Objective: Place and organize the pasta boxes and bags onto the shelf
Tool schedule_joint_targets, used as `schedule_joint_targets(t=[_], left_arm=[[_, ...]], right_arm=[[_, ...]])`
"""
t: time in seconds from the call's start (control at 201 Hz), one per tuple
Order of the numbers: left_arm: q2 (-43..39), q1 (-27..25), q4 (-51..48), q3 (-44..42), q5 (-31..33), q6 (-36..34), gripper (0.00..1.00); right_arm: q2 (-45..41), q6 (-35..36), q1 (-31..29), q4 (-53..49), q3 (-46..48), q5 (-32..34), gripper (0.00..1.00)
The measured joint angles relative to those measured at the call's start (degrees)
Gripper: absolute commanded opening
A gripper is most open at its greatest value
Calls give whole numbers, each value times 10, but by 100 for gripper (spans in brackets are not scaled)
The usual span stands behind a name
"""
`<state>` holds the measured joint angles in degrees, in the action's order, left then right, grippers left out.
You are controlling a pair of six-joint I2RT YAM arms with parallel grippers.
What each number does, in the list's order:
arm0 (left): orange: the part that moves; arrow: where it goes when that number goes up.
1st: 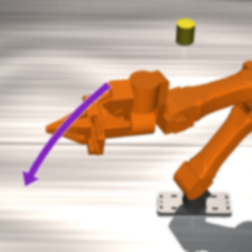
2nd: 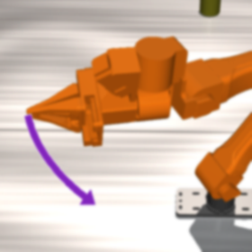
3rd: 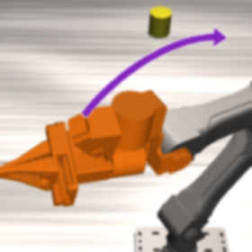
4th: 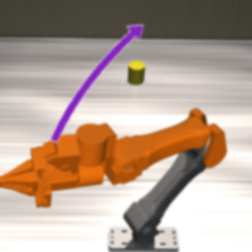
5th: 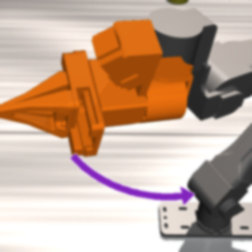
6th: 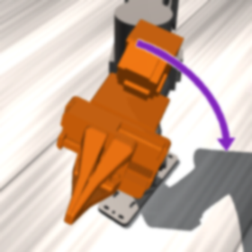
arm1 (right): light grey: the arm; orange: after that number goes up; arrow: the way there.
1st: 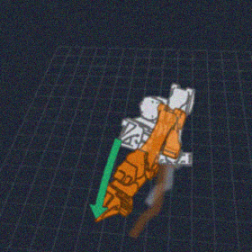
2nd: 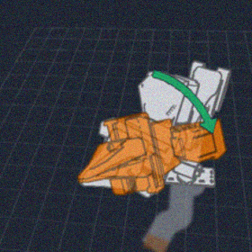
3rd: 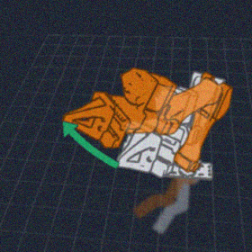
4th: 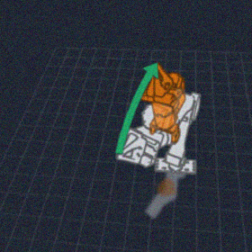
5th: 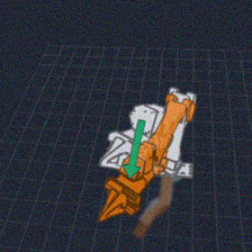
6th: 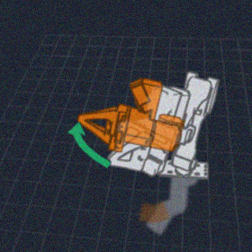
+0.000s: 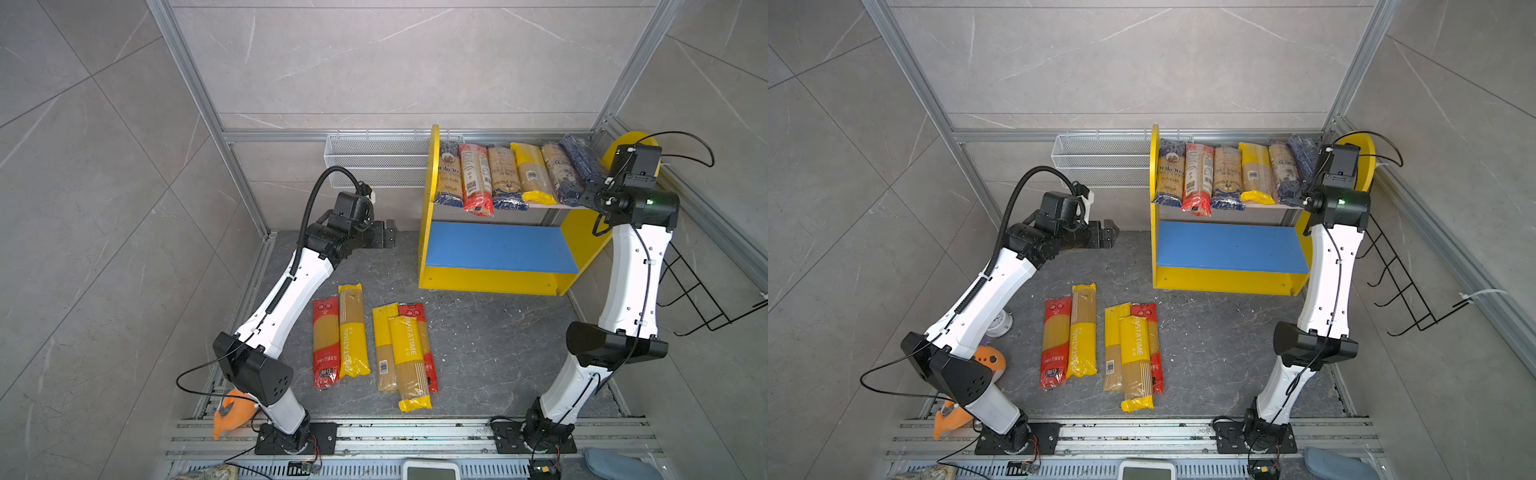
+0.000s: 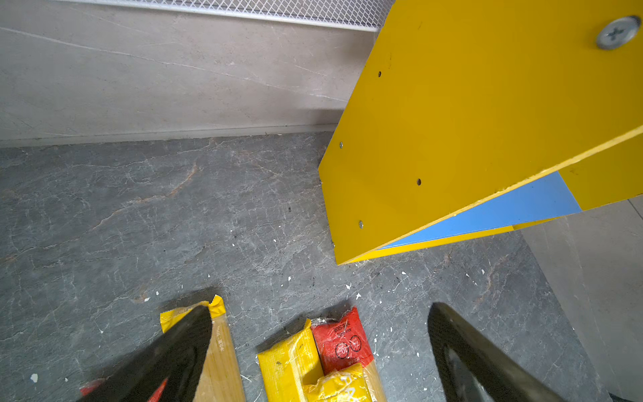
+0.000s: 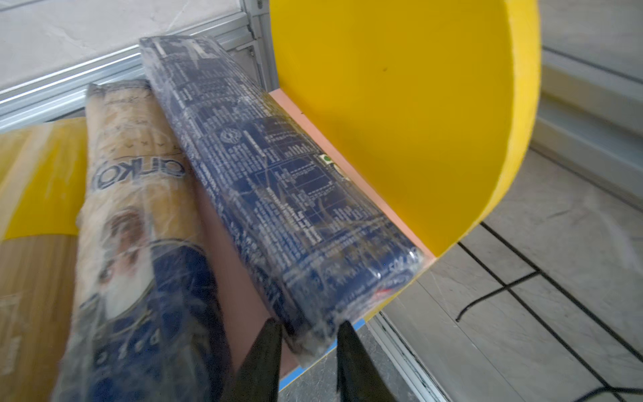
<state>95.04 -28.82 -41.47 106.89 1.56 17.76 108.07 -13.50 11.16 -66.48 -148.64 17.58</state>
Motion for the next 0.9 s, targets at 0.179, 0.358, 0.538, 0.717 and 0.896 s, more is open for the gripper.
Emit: schedule_joint_targets(t=[0.179,0.358,0.538,0.717,0.896], left_arm=[[-3,0,0,0,0,0,100],[-7,0,0,0,0,0,100],[-14,0,4,-8,0,2,100],[-26,0,9,-21,-1,5,100],[-36,0,11,-38,-1,8,100]], right_arm=[[2,0,-16,-6,-14,-29,29],[0,0,-19,-7,-9,-28,25],[-17,0,-21,-6,18,-2,23],[-49,6,-14,-6,49,38,24],[-68,13,0,-6,54,45,45]])
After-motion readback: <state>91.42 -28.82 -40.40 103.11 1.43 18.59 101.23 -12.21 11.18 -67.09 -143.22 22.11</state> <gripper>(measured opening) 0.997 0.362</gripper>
